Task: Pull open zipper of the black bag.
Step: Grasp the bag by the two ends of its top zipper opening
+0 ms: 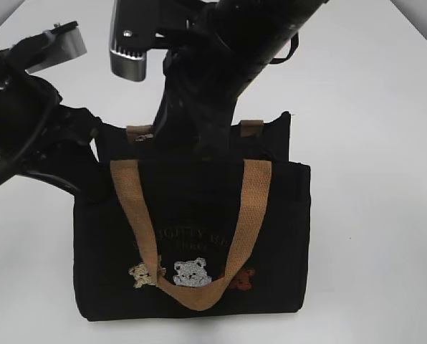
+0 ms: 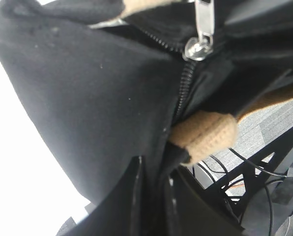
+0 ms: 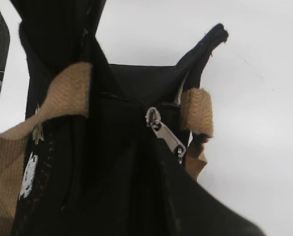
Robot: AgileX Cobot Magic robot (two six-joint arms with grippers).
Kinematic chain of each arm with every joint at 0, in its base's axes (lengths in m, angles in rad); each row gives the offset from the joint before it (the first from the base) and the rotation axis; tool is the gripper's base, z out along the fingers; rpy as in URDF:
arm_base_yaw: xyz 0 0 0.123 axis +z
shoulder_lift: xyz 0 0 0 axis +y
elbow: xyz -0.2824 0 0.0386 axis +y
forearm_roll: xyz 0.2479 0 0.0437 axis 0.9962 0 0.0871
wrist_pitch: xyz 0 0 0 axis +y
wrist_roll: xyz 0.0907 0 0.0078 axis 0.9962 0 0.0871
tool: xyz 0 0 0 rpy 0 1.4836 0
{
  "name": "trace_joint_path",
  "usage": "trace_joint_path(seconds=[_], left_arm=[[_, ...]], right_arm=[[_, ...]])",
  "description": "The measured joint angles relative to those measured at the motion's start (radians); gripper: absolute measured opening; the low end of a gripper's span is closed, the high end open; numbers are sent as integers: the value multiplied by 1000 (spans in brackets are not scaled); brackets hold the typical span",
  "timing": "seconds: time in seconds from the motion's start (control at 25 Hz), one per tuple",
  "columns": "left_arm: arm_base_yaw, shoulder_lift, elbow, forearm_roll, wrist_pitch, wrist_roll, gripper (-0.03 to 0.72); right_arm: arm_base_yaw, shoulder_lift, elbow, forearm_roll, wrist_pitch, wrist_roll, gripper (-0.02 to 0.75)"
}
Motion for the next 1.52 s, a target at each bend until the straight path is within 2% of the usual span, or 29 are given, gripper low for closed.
trace_joint_path(seconds=[0.12, 0.28, 0.56, 0.64, 0.72, 0.84, 1.12, 1.52], left_arm=[[0, 0, 0, -1, 0, 0, 36], [0, 0, 0, -1, 0, 0, 36], [0, 0, 0, -1, 1, 0, 36], [0, 0, 0, -1, 1, 0, 36], [0, 0, 0, -1, 1, 0, 36], [0, 0, 0, -1, 1, 0, 36], [0, 0, 0, -1, 1, 0, 36], [0, 0, 0, -1, 3, 0, 36]], right_arm=[[0, -15, 0, 0, -3, 5, 67], [0, -20, 0, 1, -17, 17, -1], [0, -20, 0, -1, -24, 24, 1], [0, -20, 0, -2, -10, 25, 56], [0, -20, 0, -2, 0, 27, 145], [0, -18, 0, -3, -4, 29, 197], [0, -2, 0, -3, -62, 31, 145], [-4, 7, 0, -9, -25, 31, 138]])
